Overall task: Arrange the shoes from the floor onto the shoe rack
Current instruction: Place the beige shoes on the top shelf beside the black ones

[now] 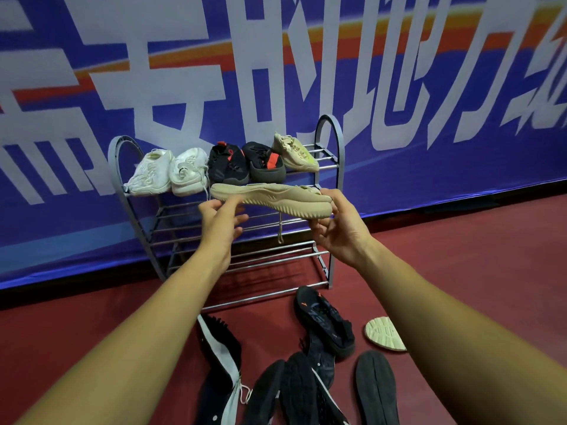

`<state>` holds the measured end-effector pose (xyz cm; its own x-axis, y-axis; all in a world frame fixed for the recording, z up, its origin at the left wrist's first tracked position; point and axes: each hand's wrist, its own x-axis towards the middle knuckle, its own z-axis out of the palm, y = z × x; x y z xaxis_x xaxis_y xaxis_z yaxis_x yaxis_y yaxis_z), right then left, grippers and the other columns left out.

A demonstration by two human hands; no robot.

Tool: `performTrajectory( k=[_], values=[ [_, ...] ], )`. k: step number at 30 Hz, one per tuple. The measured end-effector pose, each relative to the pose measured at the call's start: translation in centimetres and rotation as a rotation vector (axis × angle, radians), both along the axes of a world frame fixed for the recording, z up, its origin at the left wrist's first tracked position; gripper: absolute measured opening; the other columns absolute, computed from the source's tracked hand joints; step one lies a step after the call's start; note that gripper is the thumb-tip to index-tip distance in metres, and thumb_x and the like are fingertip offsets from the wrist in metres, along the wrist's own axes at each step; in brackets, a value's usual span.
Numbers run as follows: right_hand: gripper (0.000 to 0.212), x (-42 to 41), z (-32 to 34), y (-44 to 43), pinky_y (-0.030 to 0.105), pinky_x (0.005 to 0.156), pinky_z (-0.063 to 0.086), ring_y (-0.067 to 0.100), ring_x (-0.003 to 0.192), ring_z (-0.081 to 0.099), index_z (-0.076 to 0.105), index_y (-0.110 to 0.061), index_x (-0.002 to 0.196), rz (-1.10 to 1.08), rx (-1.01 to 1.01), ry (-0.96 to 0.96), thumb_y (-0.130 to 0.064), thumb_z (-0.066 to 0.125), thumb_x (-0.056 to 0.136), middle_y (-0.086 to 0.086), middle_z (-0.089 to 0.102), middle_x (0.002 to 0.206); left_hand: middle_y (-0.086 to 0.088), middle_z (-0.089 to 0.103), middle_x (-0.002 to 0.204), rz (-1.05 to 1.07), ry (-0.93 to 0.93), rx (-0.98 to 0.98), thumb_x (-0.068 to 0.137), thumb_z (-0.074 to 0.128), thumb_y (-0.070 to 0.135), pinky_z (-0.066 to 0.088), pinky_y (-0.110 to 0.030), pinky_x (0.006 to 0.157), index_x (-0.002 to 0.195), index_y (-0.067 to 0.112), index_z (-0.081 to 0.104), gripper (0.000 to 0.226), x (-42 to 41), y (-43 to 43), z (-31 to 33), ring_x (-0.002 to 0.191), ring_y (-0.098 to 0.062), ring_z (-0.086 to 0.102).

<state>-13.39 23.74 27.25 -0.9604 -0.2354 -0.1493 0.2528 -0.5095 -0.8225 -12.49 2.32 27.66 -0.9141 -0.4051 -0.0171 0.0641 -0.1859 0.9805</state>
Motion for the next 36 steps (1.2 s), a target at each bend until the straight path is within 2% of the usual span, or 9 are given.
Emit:
performTrajectory(
  k=[3,7,10,14,21,26,29,32,36],
  values=[
    [0.015,-0.2,0.2,0.4,0.020,0.048,0.031,0.009,0.050,0.046,0.066,-0.018,0.088,-0.020,-0.028,0.046,-0.033,0.065,0.084,-0.005,0.052,0.063,-0.003,0.068,0.094,-0.054,-0.002,0.094,0.083,0.071,0.042,0.042,-0.025,0.054,0.121,0.012,0.052,0.052,0.8,2.1,0.3,0.070,-0.013,0.063],
    [0.016,-0.4,1.0,0.4,0.021,0.048,0.030,0.008,0.050,0.042,0.067,-0.018,0.084,-0.065,-0.101,0.062,-0.034,0.065,0.086,-0.005,0.056,0.065,-0.001,0.070,0.088,-0.214,0.028,0.154,0.087,0.068,0.043,0.040,-0.026,0.059,0.108,0.017,0.060,0.034,1.4,4.6,1.5,0.071,-0.013,0.061],
    [0.022,-0.8,1.4,0.3,0.022,0.055,0.031,0.009,0.057,0.040,0.070,-0.017,0.090,-0.097,-0.141,0.069,-0.039,0.071,0.085,-0.004,0.059,0.068,-0.004,0.071,0.098,-0.310,0.084,0.105,0.088,0.070,0.036,0.040,-0.026,0.061,0.111,0.018,0.058,0.032,1.1,6.1,2.6,0.074,-0.013,0.063],
    [0.027,-1.2,1.9,0.3,0.017,0.052,0.040,0.006,0.055,0.053,0.072,-0.018,0.102,-0.166,-0.144,0.035,-0.038,0.073,0.085,-0.002,0.068,0.075,-0.004,0.072,0.102,-0.285,0.044,0.092,0.084,0.076,0.026,0.039,-0.024,0.058,0.130,0.011,0.051,0.056,0.1,7.7,3.5,0.077,-0.012,0.066],
    [0.028,-3.2,1.9,0.2,0.023,0.065,0.044,0.010,0.068,0.052,0.072,-0.017,0.103,-0.252,-0.136,0.005,-0.032,0.079,0.081,0.003,0.069,0.097,-0.002,0.069,0.113,-0.275,0.089,-0.069,0.079,0.079,0.028,0.043,-0.025,0.071,0.126,0.021,0.049,0.057,-2.7,9.7,4.0,0.096,-0.010,0.066],
    [0.030,-5.4,1.4,0.9,0.022,0.061,0.043,0.011,0.064,0.049,0.071,-0.014,0.104,-0.332,-0.125,-0.014,-0.030,0.080,0.079,0.007,0.065,0.100,0.002,0.068,0.110,-0.324,0.108,-0.173,0.085,0.075,0.022,0.042,-0.014,0.064,0.136,0.023,0.047,0.058,-5.0,11.2,3.5,0.086,0.002,0.063],
    [0.034,-7.0,1.1,1.5,0.021,0.059,0.044,0.010,0.063,0.051,0.071,-0.011,0.106,-0.353,-0.128,-0.024,-0.030,0.081,0.080,0.008,0.067,0.100,0.003,0.066,0.107,-0.293,0.098,-0.137,0.082,0.078,0.022,0.044,-0.010,0.063,0.128,0.019,0.048,0.055,-6.9,12.1,2.9,0.089,0.001,0.063],
    [0.032,-8.5,1.0,2.2,0.022,0.060,0.046,0.011,0.063,0.052,0.072,-0.010,0.105,-0.377,-0.111,-0.044,-0.028,0.081,0.080,0.008,0.068,0.098,-0.001,0.067,0.104,-0.247,0.048,-0.114,0.075,0.084,0.030,0.043,-0.017,0.061,0.116,0.008,0.057,0.054,-8.8,12.9,2.1,0.086,-0.008,0.061],
    [0.028,-10.2,1.1,2.6,0.020,0.062,0.049,0.010,0.070,0.065,0.072,-0.010,0.104,-0.382,-0.156,-0.040,-0.026,0.078,0.083,0.005,0.075,0.095,0.001,0.067,0.102,-0.224,0.022,-0.083,0.074,0.083,0.034,0.045,-0.024,0.069,0.108,0.014,0.059,0.046,-10.5,13.4,1.3,0.085,-0.008,0.059]
  ],
)
